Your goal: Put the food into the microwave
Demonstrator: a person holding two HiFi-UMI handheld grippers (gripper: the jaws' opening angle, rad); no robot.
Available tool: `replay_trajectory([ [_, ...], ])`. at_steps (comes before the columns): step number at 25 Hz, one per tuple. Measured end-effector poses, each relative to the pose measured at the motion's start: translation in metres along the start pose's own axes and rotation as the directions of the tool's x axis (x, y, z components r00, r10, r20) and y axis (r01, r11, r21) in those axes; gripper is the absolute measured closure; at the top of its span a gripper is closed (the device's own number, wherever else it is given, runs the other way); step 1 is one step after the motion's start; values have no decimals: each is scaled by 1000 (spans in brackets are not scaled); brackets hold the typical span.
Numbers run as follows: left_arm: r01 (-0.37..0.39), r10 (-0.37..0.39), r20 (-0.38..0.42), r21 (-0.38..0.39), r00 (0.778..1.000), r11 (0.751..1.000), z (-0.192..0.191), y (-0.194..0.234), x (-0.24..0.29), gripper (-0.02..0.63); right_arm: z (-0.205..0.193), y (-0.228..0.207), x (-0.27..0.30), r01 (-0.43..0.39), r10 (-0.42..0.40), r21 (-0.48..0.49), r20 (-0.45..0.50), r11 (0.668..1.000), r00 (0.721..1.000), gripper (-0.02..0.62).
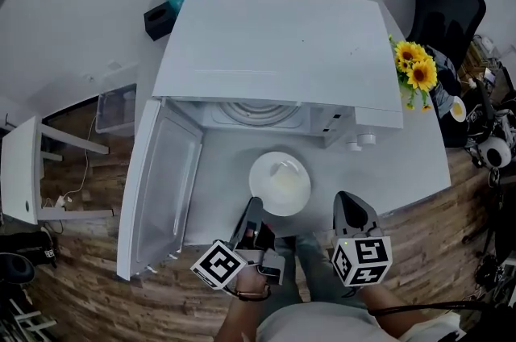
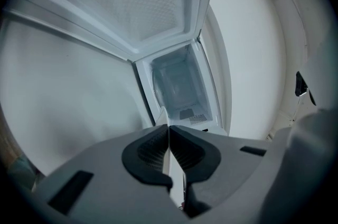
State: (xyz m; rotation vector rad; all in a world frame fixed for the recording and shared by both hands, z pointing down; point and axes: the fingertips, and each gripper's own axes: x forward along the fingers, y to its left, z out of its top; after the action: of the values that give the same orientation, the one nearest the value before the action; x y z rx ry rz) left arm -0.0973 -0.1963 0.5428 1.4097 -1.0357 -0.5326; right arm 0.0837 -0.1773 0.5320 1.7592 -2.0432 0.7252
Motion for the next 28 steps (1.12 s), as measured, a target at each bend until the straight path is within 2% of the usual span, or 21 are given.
replay_trajectory([
  [2,-3,3,14,24,1000,1000,6,0,-1,592,2,3,0,-10,10,-11,1,1000,1000,580],
  [5,55,-54,52,-14,997,998,11,-14,4,592,6,6,0,-21,21,-26,0,999,1000,580],
  [8,83,-85,72,20,994,996,19,-24,7,592,9,8,-1,-29,29,-41,-2,999,1000,580],
  [14,133,-126,120,-52,985,990,28,-38,10,592,17,11,-2,-43,44,-68,2,997,999,580],
  [18,94,-96,123,20,988,995,39,-36,9,592,22,12,-2,-53,53,-83,1,995,999,580],
  [21,185,-177,154,-44,972,982,42,-53,17,592,24,13,-1,-59,60,-89,-1,994,998,580],
  [22,192,-183,158,-43,970,980,44,-54,19,592,24,14,-1,-61,61,-90,-2,994,998,580],
  [28,153,-164,155,81,974,985,64,-53,31,592,28,14,1,-64,64,-95,-6,993,998,580],
])
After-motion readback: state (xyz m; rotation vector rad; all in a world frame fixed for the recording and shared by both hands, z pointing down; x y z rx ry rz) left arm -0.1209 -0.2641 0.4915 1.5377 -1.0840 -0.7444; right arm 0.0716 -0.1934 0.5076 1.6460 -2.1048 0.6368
